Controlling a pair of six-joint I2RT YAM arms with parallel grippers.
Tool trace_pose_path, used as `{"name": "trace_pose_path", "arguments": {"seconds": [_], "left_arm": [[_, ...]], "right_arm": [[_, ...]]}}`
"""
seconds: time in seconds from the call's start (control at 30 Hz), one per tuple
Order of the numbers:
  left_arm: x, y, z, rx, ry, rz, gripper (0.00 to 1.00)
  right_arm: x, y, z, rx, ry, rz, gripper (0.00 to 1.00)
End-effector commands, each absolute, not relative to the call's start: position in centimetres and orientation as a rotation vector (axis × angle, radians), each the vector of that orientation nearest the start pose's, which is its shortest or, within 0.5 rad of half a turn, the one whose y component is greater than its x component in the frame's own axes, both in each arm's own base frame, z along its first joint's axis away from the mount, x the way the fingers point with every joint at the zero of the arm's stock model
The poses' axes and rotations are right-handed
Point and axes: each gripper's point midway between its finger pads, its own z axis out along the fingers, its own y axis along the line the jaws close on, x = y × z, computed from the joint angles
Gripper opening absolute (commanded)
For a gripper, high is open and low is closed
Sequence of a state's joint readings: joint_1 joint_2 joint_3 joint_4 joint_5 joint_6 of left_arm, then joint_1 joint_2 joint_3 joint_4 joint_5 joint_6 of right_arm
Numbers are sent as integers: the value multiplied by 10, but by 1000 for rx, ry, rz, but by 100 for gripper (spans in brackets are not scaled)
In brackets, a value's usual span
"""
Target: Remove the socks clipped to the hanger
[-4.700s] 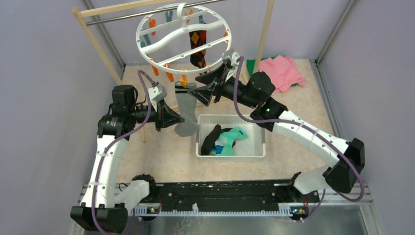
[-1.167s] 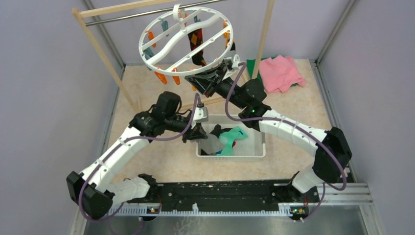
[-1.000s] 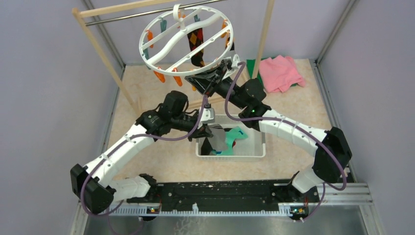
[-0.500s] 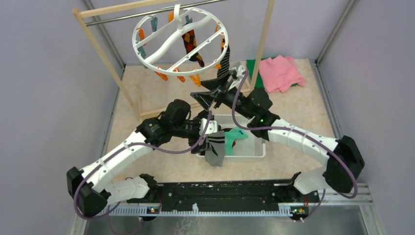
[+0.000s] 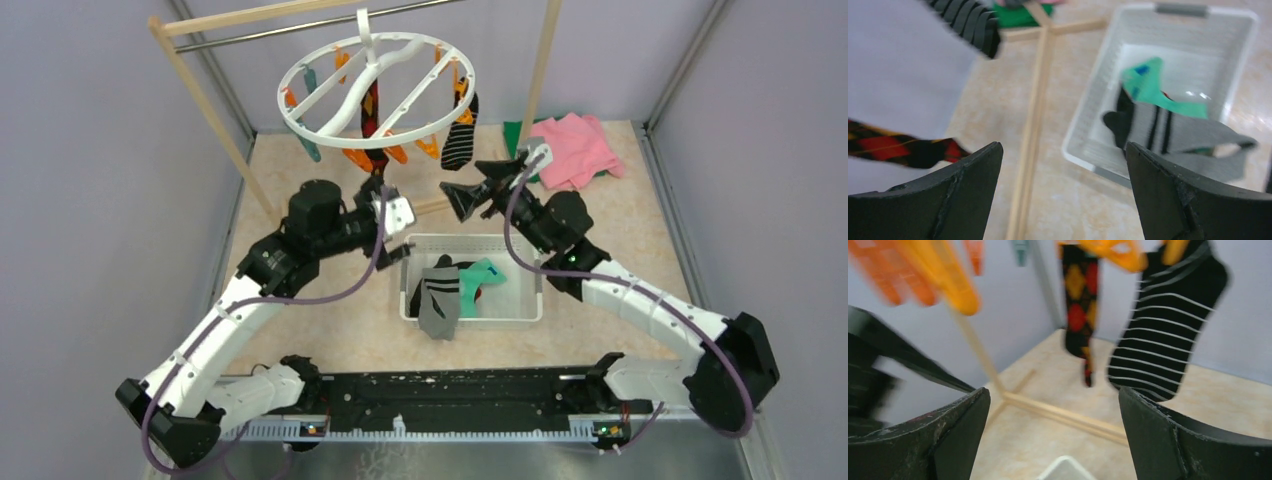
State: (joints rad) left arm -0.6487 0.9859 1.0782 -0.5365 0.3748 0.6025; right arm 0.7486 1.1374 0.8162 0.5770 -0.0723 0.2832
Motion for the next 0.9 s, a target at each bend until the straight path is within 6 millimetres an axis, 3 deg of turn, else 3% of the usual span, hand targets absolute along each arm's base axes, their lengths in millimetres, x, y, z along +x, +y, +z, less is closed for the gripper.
{"name": "trace_pose_path", "arguments": {"seconds": [0.0, 0.1, 0.23, 0.4, 0.57, 0.67, 0.77, 0.87], "left_arm": [[283, -204, 388, 1038, 1335, -265, 99], [305, -186, 418, 924, 1326, -213, 99], [315, -170, 445, 831, 1324, -173, 99], [322, -145, 462, 703, 1328, -65, 99], [316, -132, 461, 613, 1362, -69, 99], [313, -127, 450, 560, 1417, -91, 99], [308, -124, 440, 531, 1452, -117, 99], [301, -123, 432, 525, 1478, -145, 99]], "right_arm": [[373, 258, 345, -256, 1368, 604, 98], [427, 249, 348, -213, 1288, 524, 98], [484, 265, 359, -248, 1183, 503, 97], [516, 290, 362, -285, 1116, 524, 95], [503, 290, 359, -268, 1056, 590, 95], [484, 292, 360, -298, 1012, 640, 87], [462, 294, 367, -341, 979, 701, 69], [438, 298, 372, -390, 971, 770, 36]]}}
